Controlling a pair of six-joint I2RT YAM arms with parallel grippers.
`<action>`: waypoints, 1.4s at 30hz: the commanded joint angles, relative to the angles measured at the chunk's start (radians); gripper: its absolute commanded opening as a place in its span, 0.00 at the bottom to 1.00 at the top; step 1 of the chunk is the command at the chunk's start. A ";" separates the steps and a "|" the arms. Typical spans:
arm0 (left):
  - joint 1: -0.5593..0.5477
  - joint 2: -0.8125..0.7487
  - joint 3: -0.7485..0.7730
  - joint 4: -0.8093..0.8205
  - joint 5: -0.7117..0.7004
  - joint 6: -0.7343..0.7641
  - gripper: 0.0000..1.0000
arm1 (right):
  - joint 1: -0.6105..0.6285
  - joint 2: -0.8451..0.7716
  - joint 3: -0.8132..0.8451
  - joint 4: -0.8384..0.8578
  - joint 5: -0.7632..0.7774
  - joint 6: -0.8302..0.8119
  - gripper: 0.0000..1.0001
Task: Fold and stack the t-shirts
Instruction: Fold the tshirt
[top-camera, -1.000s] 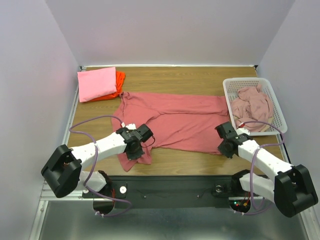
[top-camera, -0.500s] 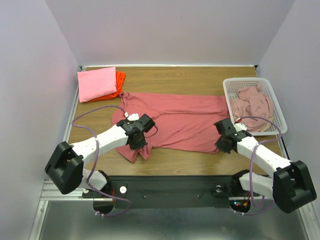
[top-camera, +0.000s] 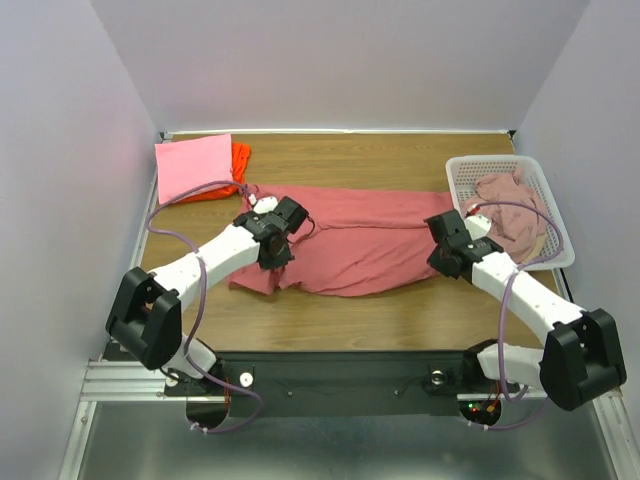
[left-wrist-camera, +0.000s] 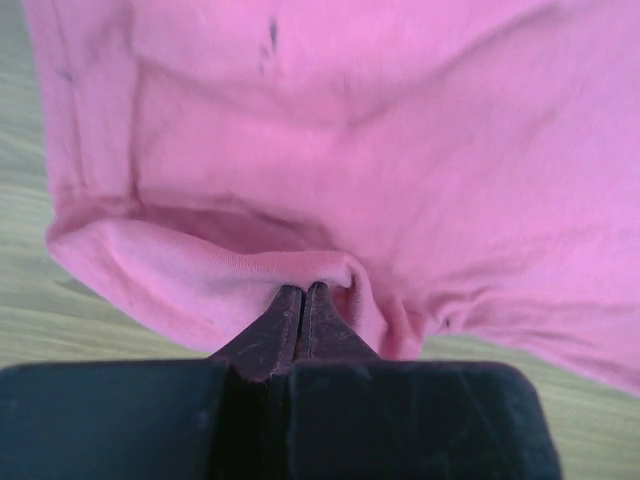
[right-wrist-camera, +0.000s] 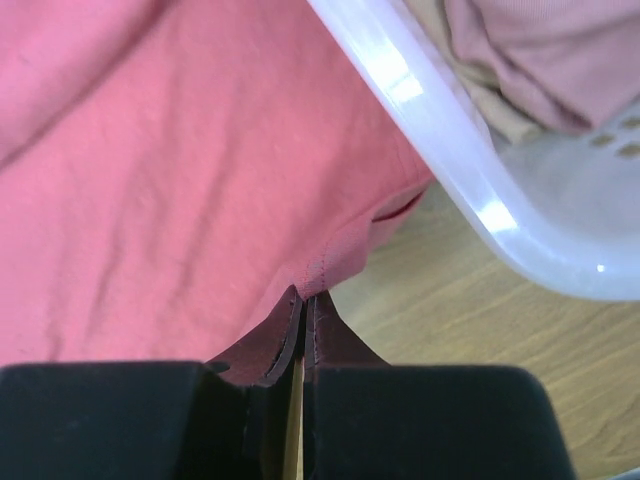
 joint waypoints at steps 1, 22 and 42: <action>0.052 0.015 0.083 0.035 -0.051 0.077 0.00 | -0.001 0.033 0.089 0.022 0.094 -0.031 0.00; 0.204 0.241 0.358 0.175 -0.031 0.293 0.00 | -0.018 0.347 0.384 0.050 0.250 -0.111 0.00; 0.279 0.445 0.502 0.304 0.066 0.539 0.24 | -0.056 0.551 0.499 0.056 0.253 -0.152 0.01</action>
